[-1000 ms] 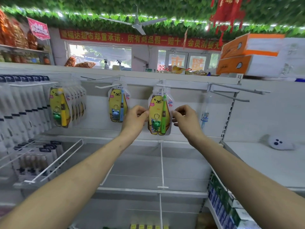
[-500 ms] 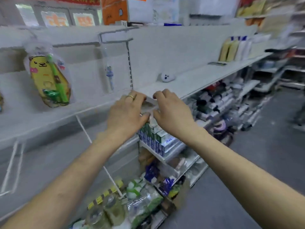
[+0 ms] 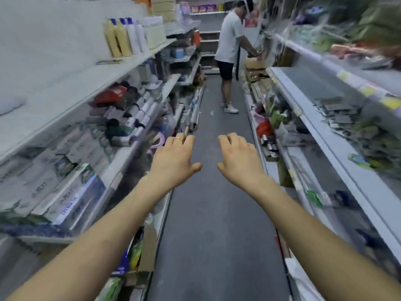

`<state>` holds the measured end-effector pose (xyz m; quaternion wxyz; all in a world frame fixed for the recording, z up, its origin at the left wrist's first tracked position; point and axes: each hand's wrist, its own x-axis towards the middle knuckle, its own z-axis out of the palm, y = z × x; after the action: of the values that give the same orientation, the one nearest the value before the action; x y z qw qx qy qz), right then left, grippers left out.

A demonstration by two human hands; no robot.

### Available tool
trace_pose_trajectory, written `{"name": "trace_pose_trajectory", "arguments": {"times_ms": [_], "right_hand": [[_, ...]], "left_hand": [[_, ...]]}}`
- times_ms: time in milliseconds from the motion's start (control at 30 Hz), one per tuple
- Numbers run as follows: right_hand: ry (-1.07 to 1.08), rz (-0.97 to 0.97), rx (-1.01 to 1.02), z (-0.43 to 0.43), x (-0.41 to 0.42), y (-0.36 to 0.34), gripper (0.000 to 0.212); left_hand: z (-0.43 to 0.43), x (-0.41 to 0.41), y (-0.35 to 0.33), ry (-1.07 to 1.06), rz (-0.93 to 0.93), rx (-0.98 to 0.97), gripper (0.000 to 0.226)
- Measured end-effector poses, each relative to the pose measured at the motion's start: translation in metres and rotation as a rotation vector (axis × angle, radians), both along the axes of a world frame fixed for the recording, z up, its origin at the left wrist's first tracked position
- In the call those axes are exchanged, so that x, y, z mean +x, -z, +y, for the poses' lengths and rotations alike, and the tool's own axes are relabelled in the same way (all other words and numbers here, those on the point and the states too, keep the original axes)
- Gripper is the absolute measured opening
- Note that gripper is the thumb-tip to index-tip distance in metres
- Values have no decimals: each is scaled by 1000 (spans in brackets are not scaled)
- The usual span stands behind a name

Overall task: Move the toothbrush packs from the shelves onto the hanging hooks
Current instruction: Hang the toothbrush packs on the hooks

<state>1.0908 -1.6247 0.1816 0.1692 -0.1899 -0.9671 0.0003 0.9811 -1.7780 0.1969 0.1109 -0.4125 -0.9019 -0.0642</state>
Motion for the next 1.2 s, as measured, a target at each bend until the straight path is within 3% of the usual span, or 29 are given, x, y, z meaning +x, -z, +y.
{"name": "trace_pose_trajectory", "arguments": {"times_ms": [300,633,967,1200], "right_hand": [[383,-36,-51,178,101,36,53],[811,-86,-215,271,162,83,53],[1159,-66,-371,336,79,108,52],[1250,-39,-398,395,-15,110,52]], "left_hand": [[232,42,30,368,-47,-13,77],[404,57,64,743,-107,-72,71],[531,-49,92,1010,-157,-162,72],[629,-150,85,1105,-160,-162,65]]}}
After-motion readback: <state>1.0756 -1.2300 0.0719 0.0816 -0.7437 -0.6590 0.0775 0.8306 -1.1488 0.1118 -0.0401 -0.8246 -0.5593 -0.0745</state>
